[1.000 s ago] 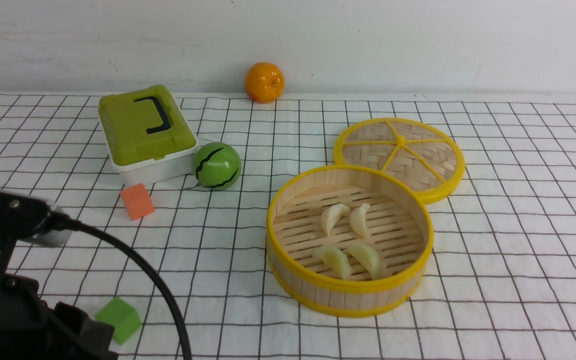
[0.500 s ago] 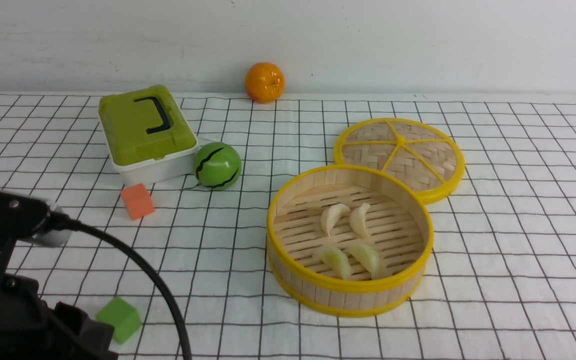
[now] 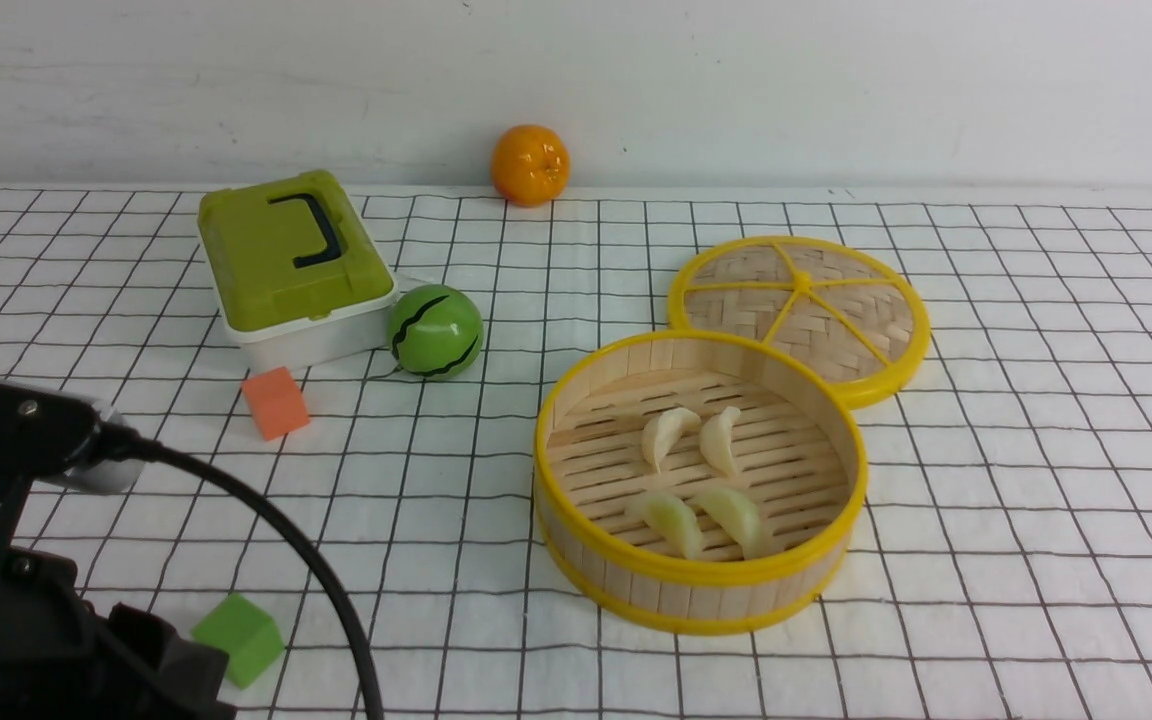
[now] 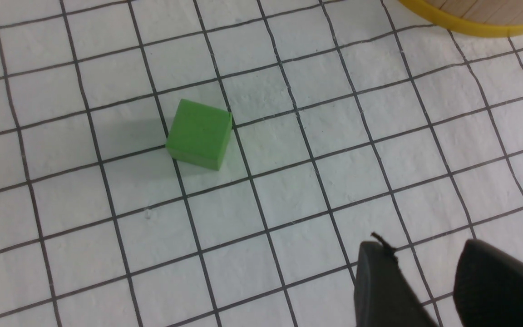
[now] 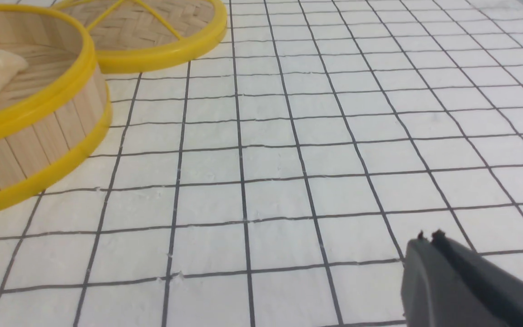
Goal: Put the dumplings into the steamer on the table with the white tablecloth.
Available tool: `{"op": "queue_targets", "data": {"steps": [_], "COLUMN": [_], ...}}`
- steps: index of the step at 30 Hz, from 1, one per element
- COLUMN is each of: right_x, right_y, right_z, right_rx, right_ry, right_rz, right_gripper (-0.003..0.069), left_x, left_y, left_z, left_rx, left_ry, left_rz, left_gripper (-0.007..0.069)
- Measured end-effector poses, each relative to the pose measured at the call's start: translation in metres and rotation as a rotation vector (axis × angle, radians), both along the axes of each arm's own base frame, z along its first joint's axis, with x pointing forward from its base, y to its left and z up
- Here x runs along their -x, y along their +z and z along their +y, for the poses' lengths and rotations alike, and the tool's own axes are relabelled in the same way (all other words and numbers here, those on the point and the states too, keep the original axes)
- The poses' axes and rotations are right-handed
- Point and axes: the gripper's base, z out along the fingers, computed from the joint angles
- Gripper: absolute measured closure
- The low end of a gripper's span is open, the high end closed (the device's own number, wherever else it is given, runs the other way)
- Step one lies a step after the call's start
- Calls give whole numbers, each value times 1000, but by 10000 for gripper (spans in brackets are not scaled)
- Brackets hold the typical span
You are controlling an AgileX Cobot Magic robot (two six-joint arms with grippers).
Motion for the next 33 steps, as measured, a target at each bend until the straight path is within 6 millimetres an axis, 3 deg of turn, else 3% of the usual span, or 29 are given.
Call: {"op": "queue_targets", "data": {"steps": [33], "right_x": [0], "right_y": [0], "right_z": [5], "right_rx": [-15], "right_ry": [77], "right_rz": [7], "right_gripper": [673], "left_x": [0], "left_y": [0], "left_z": [0], "left_rx": [0], "left_ry": [0], "left_rz": [0], "left_gripper": [385]}}
